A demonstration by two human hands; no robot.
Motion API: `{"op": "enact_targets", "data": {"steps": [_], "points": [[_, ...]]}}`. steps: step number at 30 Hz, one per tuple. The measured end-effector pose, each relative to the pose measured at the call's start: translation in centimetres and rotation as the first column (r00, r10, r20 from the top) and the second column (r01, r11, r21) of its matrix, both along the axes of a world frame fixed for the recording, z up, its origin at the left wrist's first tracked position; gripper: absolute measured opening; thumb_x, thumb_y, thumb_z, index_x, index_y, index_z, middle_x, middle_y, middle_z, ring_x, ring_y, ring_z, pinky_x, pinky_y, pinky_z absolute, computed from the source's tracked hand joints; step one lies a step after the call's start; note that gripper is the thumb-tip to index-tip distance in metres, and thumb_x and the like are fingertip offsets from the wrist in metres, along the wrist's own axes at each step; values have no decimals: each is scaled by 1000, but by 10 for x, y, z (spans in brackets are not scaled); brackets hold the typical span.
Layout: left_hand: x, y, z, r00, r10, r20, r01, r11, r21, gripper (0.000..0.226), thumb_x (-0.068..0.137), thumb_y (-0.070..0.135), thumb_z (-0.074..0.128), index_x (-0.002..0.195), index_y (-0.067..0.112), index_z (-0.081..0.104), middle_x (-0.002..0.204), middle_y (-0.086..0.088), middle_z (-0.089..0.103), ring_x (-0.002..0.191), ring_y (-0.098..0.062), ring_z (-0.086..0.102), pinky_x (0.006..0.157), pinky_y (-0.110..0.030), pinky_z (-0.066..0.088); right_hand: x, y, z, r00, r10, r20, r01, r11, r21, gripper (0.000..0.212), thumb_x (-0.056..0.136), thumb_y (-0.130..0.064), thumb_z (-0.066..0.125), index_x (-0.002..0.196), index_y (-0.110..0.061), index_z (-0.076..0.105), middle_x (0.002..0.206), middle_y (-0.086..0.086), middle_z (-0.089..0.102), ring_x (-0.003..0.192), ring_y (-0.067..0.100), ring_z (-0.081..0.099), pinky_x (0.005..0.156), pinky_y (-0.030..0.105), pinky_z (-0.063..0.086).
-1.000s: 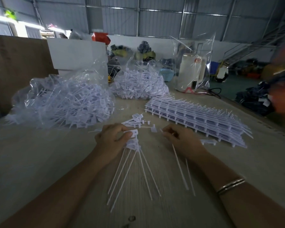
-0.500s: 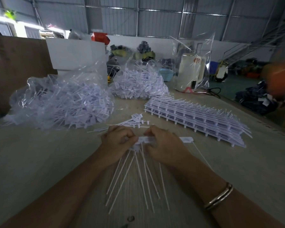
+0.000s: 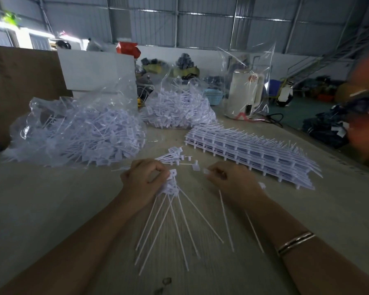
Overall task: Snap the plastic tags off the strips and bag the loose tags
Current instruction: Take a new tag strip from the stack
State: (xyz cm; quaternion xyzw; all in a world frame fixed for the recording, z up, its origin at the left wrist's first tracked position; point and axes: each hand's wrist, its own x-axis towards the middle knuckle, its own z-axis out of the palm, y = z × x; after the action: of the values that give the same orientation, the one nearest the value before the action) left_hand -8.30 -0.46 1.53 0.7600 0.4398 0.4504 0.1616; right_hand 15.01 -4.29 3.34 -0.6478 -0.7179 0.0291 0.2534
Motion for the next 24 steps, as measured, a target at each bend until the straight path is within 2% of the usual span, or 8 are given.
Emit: {"op": "enact_targets", "data": {"steps": [3, 5, 7, 10, 14, 17, 22, 24], "points": [[3, 1, -1, 991, 66, -119, -63, 998, 22, 44, 71, 55, 39, 98, 27, 61, 109, 8, 58, 116, -21, 46, 102, -47, 31, -24, -2, 0, 998, 60, 26, -61, 996, 70, 24, 89, -43, 55, 108, -28, 59, 102, -7, 63, 83, 7, 53, 76, 27, 43], [5, -1, 1, 998, 11, -56, -8, 998, 59, 50, 79, 52, 34, 100, 19, 66, 109, 4, 60, 114, -23, 49, 102, -44, 32, -44, -1, 0, 993, 118, 17, -119, 989, 93, 29, 88, -42, 57, 113, -27, 56, 106, -6, 64, 87, 10, 56, 82, 29, 44], [7, -4, 1, 996, -84, 16, 83, 996, 30, 37, 87, 40, 46, 96, 13, 70, 104, 5, 61, 113, -23, 50, 103, -35, 33, -60, 0, -2, 986, 162, 38, -165, 979, 119, 31, 87, -43, 58, 113, -27, 53, 106, -4, 64, 91, 14, 59, 85, 33, 45], [10, -4, -2, 990, -142, -17, 141, 989, -32, 6, 88, 26, 63, 86, 28, 68, 99, 13, 61, 114, -19, 47, 102, -36, 34, -64, -2, -2, 974, 223, 31, -225, 964, 144, 40, 82, -54, 58, 110, -25, 53, 102, -5, 66, 91, 15, 61, 82, 32, 44], [5, 0, -2, 995, -96, 35, 98, 994, -57, 12, 82, 31, 62, 72, 38, 60, 91, 21, 61, 110, -15, 47, 99, -30, 32, -39, -4, 0, 980, 197, -30, -194, 978, 83, 28, 81, -50, 62, 101, -30, 60, 88, -16, 60, 75, 3, 54, 74, 25, 43], [6, 0, -3, 991, -135, 4, 135, 990, -32, 7, 82, 29, 62, 83, 26, 68, 91, 18, 61, 106, -13, 49, 95, -25, 33, -31, -1, -2, 984, 175, 28, -176, 983, 47, 22, 86, -42, 60, 104, -30, 63, 92, -11, 64, 75, 4, 52, 73, 25, 39], [-2, 3, 1, 992, -120, 38, 119, 993, 28, 10, 84, 19, 64, 93, 18, 67, 97, 1, 63, 109, -27, 53, 100, -42, 38, -28, 3, 2, 984, 169, -54, -170, 985, -14, 29, 94, -44, 45, 105, -25, 65, 88, -9, 64, 76, 7, 58, 74, 27, 46], [-5, 2, 2, 990, -119, 80, 118, 993, 16, 12, 82, 30, 58, 89, 22, 64, 97, -1, 64, 107, -27, 54, 98, -47, 39, -9, 4, 4, 987, 96, -128, -101, 994, -39, 29, 95, -42, 44, 103, -23, 64, 86, -7, 64, 76, 10, 60, 75, 27, 48]]}}
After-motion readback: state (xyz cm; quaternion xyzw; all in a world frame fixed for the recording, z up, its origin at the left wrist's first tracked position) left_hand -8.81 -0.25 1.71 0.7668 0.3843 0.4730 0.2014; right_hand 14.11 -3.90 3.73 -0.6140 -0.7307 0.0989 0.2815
